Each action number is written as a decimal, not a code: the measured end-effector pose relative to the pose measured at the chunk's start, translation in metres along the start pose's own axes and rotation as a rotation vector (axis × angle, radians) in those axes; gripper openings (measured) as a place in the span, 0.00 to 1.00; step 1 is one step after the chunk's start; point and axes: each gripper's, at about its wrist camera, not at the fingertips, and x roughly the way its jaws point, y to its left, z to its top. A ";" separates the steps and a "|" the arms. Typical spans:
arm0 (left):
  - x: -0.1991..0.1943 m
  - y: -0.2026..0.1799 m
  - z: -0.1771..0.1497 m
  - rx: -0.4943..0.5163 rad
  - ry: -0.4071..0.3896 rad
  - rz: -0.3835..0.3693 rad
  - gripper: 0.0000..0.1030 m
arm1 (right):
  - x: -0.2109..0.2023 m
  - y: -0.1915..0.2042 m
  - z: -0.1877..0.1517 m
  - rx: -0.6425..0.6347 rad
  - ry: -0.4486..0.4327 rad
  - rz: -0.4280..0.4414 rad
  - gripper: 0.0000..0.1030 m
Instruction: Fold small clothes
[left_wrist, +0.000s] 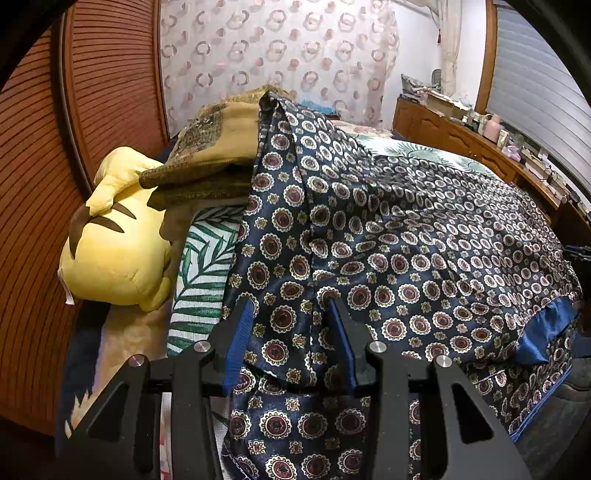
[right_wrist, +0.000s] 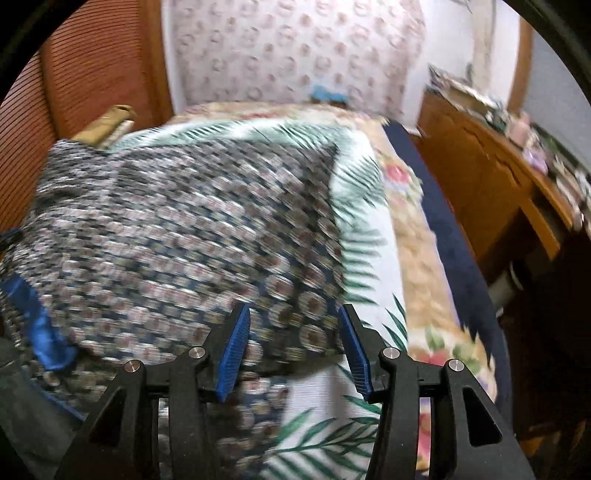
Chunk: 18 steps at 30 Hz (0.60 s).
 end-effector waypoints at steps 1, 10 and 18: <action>0.000 0.000 0.000 0.001 0.003 0.001 0.42 | 0.004 -0.004 -0.002 0.015 0.009 -0.007 0.50; 0.001 0.003 -0.002 -0.006 -0.001 -0.009 0.07 | 0.007 -0.011 -0.003 0.007 0.009 0.072 0.16; -0.016 0.013 0.001 -0.024 -0.047 0.016 0.07 | -0.014 -0.013 -0.004 -0.011 -0.029 0.156 0.03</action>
